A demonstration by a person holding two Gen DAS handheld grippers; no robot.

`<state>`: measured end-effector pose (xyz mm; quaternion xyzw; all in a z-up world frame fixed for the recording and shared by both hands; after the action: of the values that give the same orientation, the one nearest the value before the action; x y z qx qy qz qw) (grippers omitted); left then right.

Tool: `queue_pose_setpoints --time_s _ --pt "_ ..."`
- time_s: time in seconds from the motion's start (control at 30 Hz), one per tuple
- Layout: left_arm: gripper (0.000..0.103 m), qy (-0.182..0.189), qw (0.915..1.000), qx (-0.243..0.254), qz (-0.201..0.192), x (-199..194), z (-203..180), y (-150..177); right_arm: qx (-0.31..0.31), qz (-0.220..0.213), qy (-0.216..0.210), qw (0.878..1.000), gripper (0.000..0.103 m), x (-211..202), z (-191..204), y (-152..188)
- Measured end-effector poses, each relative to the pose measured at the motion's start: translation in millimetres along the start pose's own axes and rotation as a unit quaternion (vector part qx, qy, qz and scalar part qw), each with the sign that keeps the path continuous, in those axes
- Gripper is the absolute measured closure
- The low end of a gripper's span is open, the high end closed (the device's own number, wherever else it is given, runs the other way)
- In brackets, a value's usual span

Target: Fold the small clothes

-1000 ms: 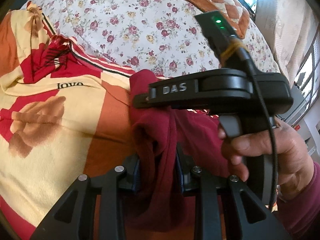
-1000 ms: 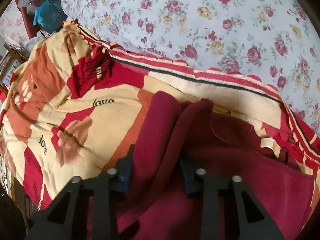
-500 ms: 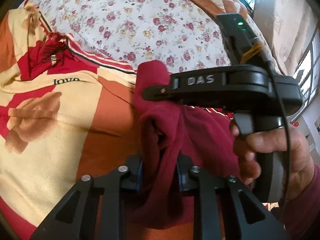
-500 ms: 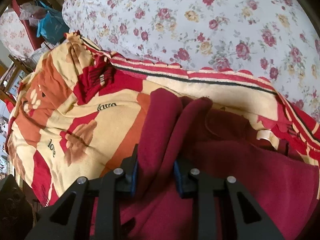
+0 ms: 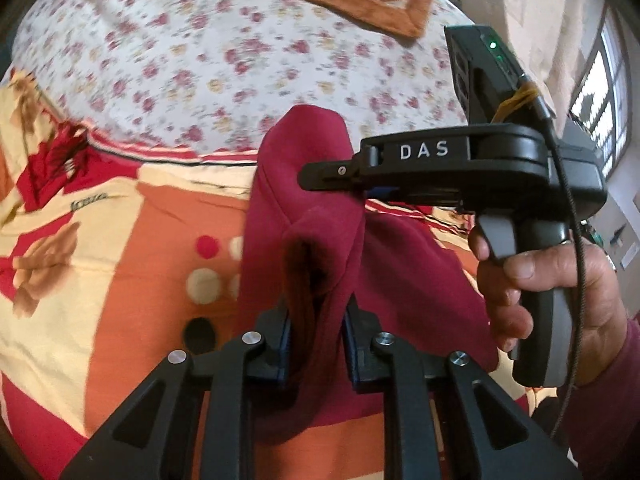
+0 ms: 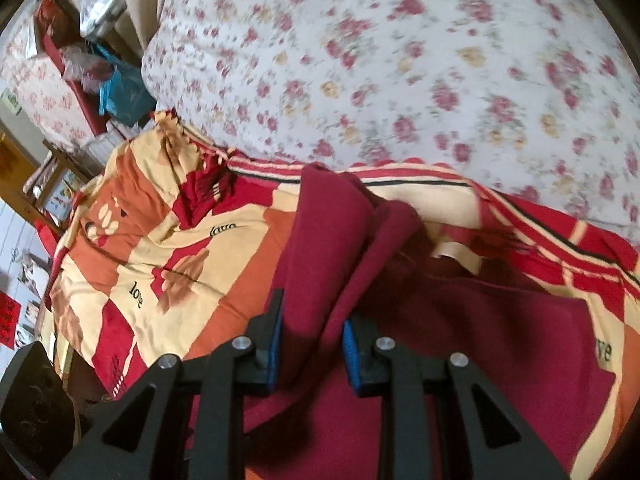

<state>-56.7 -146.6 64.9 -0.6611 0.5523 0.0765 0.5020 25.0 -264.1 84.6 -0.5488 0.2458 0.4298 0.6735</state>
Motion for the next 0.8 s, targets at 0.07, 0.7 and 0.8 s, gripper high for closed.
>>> queue_pose_setpoints --time_s 0.07,0.7,0.8 --pt "0.103 0.002 0.9999 0.012 0.004 2 -15 -1 0.008 -0.008 0.000 1.000 0.078 -15 -13 6" --pt "0.103 0.031 0.9916 0.102 0.073 64 -143 28 0.097 -0.049 0.024 0.994 0.082 -89 -130 78" --pt "0.103 0.042 0.9901 0.089 0.100 80 -151 39 0.112 -0.041 0.025 0.992 0.084 -89 -149 95"
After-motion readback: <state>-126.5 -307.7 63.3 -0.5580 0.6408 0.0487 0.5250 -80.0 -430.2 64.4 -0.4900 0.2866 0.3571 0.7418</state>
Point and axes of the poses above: each gripper's, at about its wrist camera, not at the fingertips, and x roughly the way its jaws point, z to its left, y to its underside, the point moved 4 cm from there along x, roughly the way its jaws point, and after that the axes turned 9 degrees about -x, right-handed, at the moved point
